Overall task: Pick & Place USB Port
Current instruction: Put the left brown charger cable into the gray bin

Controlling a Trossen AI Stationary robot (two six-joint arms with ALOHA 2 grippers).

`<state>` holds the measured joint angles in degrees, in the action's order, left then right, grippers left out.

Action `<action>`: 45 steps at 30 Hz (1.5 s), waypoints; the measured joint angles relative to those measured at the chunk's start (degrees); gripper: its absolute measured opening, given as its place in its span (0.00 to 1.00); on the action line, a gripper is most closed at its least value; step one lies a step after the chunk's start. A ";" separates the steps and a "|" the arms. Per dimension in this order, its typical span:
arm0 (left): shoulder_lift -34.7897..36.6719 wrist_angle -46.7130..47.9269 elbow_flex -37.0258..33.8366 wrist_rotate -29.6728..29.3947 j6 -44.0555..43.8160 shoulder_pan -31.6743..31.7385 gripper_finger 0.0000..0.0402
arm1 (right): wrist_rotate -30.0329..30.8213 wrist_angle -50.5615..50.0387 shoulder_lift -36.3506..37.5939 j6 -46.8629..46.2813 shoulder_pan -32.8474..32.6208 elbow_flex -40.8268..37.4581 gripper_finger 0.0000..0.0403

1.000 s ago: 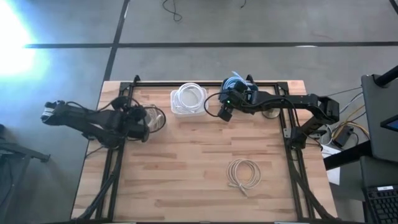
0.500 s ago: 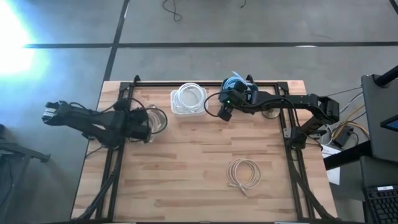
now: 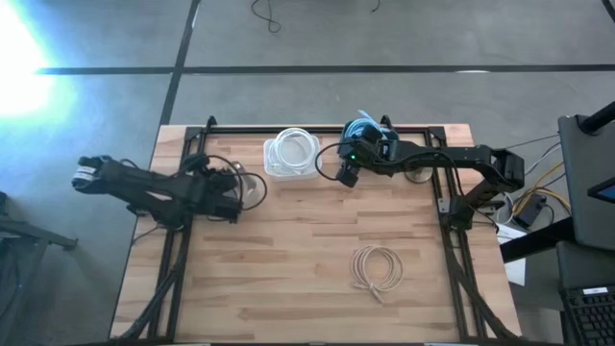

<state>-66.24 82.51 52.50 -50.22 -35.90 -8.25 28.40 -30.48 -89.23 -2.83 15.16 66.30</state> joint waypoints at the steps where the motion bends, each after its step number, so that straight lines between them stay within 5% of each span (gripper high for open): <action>1: 0.00 0.11 0.97 -0.20 0.62 0.00 0.04 | 0.00 0.00 0.00 -0.01 0.00 0.00 0.47; 10: 0.02 5.08 6.42 -1.11 4.23 0.00 0.04 | 0.00 0.03 0.00 -0.17 0.00 0.00 0.47; 33: -5.65 -1.10 -4.31 0.07 4.55 0.00 0.04 | 0.00 1.28 0.00 -0.11 0.00 0.00 0.47; 40: -6.34 -1.49 -3.72 -8.46 6.13 0.00 0.04 | 0.00 1.29 -0.02 0.02 0.00 0.00 0.47; 45: -6.10 -1.73 -2.90 -8.83 9.42 0.00 0.04 | 0.00 1.29 -0.01 0.00 0.00 0.00 0.47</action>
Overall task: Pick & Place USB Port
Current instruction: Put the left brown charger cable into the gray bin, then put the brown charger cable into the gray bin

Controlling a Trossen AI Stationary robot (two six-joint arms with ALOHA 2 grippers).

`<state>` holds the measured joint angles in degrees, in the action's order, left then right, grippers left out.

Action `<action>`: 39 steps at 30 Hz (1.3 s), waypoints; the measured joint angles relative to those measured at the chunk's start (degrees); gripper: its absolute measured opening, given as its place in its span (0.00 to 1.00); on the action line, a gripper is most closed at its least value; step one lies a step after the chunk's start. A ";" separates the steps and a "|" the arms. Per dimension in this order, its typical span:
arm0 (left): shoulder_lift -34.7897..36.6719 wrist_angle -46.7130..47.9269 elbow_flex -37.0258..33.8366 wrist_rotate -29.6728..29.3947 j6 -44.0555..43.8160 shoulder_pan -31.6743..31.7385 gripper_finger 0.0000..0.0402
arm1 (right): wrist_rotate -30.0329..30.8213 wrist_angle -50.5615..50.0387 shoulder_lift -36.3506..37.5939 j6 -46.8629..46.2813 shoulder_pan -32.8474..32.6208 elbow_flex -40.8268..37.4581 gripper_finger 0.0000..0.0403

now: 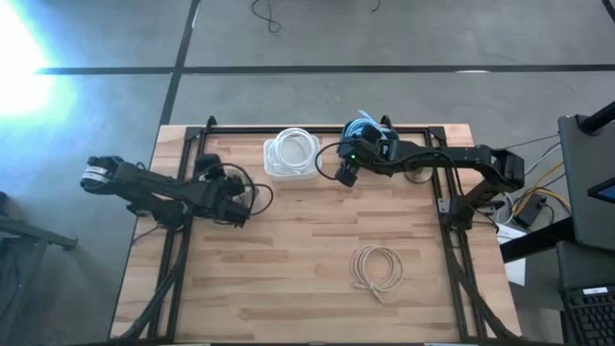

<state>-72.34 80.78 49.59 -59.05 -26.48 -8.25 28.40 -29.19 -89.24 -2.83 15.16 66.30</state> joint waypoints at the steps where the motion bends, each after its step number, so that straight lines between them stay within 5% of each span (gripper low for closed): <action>1: 0.00 -0.45 -0.01 1.19 0.03 0.00 0.04 | 0.00 0.00 0.01 -0.02 0.00 0.00 0.47; 9: -0.17 -4.59 -0.11 13.46 -0.09 -0.02 0.04 | 0.00 1.09 -0.01 -0.11 0.00 -0.55 0.47; 19: -0.22 -4.94 -0.14 14.46 -0.26 0.00 0.05 | -0.02 1.49 -0.01 0.00 0.00 -2.89 0.47; 32: -0.22 -5.28 -0.16 17.03 -5.18 0.00 0.35 | -1.04 -2.18 -0.01 -0.21 -2.75 -1.40 0.47; 39: -0.22 -5.21 3.30 19.27 -5.31 -0.04 0.43 | -10.68 -14.62 -0.01 -7.25 -7.61 1.02 0.47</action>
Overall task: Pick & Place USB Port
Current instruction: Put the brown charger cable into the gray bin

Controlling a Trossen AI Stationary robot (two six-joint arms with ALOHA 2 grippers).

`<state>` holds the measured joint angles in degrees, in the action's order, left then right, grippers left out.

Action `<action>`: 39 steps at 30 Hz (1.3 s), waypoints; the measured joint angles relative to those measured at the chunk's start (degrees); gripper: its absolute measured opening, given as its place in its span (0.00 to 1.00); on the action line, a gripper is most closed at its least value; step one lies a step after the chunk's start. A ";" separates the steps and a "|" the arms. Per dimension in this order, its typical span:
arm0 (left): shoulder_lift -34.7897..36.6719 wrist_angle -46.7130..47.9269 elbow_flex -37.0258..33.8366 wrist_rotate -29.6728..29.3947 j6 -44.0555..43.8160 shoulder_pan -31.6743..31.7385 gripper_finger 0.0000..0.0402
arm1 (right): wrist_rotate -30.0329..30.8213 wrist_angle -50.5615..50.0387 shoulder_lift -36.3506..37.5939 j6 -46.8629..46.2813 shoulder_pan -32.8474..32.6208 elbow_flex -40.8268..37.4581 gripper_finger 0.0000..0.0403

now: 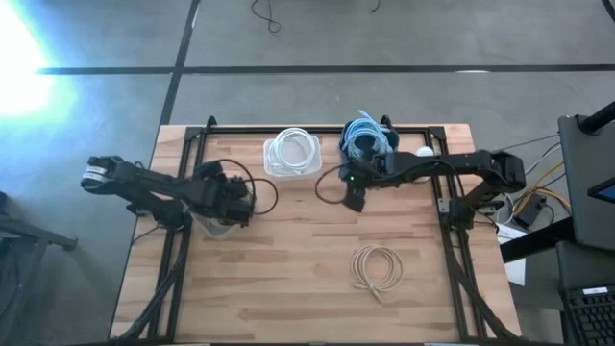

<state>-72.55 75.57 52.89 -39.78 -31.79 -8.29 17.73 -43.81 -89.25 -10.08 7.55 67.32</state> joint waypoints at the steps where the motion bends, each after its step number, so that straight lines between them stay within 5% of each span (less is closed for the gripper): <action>1: 0.00 -0.01 1.02 -0.48 0.00 0.00 0.43 | -1.55 -2.03 0.00 -1.47 -0.79 0.20 0.47; 8: 0.04 -6.00 8.33 -9.60 2.19 -0.02 0.43 | -12.90 -14.00 0.00 -9.82 -7.16 -0.09 0.47; 17: -0.14 -26.49 9.27 -10.68 14.03 -0.02 0.43 | -28.16 -14.82 -0.19 -13.80 -15.29 -6.25 0.47; 39: -0.20 -29.75 8.69 -10.70 14.97 -0.04 0.42 | -25.20 7.67 -4.50 -19.57 -21.24 -22.12 0.44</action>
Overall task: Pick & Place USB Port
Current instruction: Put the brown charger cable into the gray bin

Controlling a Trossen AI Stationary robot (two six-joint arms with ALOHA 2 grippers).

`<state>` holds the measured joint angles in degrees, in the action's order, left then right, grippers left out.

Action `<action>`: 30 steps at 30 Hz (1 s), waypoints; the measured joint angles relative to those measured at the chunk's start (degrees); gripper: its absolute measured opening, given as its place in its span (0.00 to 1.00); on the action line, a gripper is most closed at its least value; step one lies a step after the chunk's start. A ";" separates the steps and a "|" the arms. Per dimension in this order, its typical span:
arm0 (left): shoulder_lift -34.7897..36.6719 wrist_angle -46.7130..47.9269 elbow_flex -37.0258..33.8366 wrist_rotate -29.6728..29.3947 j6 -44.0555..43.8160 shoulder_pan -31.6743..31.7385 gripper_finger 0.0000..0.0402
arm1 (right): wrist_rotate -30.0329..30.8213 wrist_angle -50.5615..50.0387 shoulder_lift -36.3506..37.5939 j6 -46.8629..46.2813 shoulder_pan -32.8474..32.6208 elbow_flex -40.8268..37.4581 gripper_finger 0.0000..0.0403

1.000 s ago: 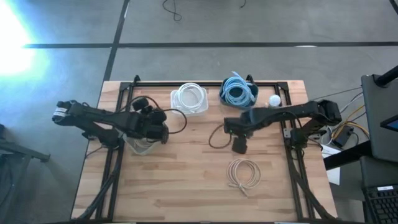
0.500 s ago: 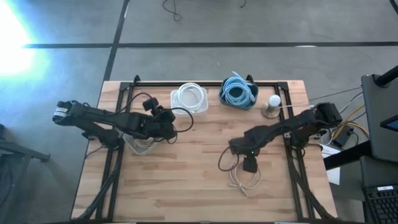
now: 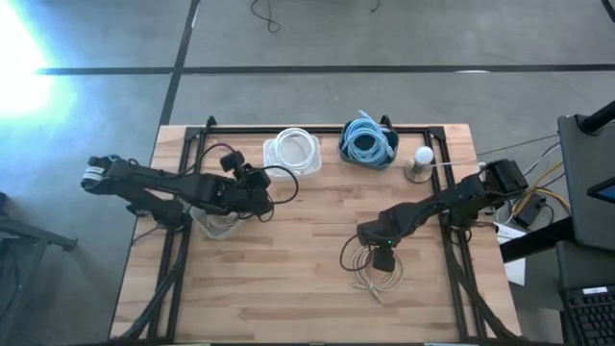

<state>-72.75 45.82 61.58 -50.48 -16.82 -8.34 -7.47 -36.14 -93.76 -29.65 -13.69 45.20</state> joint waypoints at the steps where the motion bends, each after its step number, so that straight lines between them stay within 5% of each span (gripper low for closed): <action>1: 0.00 0.01 0.00 0.01 0.00 0.00 0.42 | 0.27 -0.11 0.00 0.07 -0.02 0.32 0.43; 17: -0.02 -1.37 0.00 -0.02 -2.99 0.02 0.42 | 4.81 2.79 -0.41 8.48 0.20 8.75 0.06; 24: -0.02 -6.64 0.00 1.17 -7.30 0.02 0.42 | 25.27 2.44 -0.39 19.08 1.95 15.14 0.08; 30: -0.09 -12.83 0.00 11.23 -8.92 0.02 0.42 | 46.11 3.14 -0.35 20.50 4.78 21.27 0.08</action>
<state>-72.84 32.99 61.58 -39.25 -25.74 -8.32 38.65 -33.00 -94.11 -9.15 -8.91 66.48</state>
